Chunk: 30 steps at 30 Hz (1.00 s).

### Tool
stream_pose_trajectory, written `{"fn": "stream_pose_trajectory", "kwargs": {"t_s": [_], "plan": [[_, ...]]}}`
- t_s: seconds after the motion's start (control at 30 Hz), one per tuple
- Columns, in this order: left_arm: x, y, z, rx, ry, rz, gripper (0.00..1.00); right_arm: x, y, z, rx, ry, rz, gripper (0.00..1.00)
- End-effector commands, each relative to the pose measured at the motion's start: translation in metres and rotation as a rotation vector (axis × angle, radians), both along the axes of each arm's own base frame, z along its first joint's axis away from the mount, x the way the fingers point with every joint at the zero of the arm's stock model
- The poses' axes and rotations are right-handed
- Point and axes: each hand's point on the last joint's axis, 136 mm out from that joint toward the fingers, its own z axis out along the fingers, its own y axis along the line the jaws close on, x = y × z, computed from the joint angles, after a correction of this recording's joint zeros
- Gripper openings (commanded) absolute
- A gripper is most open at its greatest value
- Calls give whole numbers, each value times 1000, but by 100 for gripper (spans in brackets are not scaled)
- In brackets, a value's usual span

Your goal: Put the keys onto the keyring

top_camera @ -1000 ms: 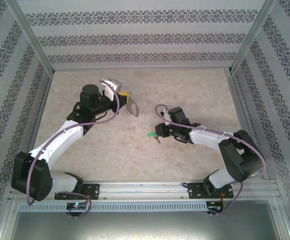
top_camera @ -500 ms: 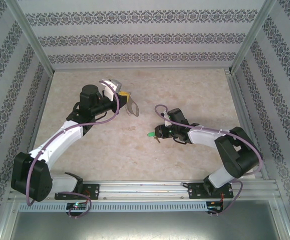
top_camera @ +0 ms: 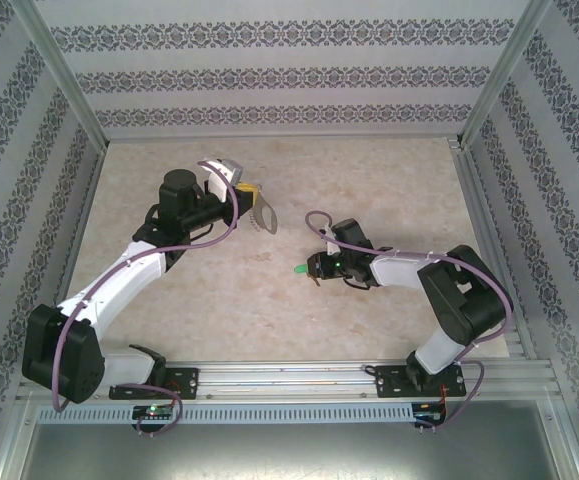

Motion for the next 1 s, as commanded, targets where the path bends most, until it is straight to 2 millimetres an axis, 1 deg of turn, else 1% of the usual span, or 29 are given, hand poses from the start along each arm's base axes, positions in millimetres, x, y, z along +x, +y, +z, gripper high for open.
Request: {"fn": "stream_pose_trajectory", "kwargs": {"t_s": [0.0,0.4,0.47,0.6,0.77,0.8,0.93,0.97], "plan": [[4,3,21,-28,-73,1,0,1,4,-2,19,13,3,30],[4,2,22,-32,-75,-1,0,3,7,2,29,3,13,21],[4,2,21,-33,-74,-3,0,3,8,3,32,1,16,21],[4,2,21,-33,-74,-3,0,3,7,2,31,5,17,20],[4,2,20,-35,-69,-3,0,3,6,0,23,6,15,16],[5,1,20,-36,-68,-4,0,4,6,-1,19,3,14,14],[5,0,19,-40,-62,-9,0,5,3,-2,10,-1,1,0],[5,0,18,-42,-60,-11,0,5,2,0,11,-7,1,0]]}}
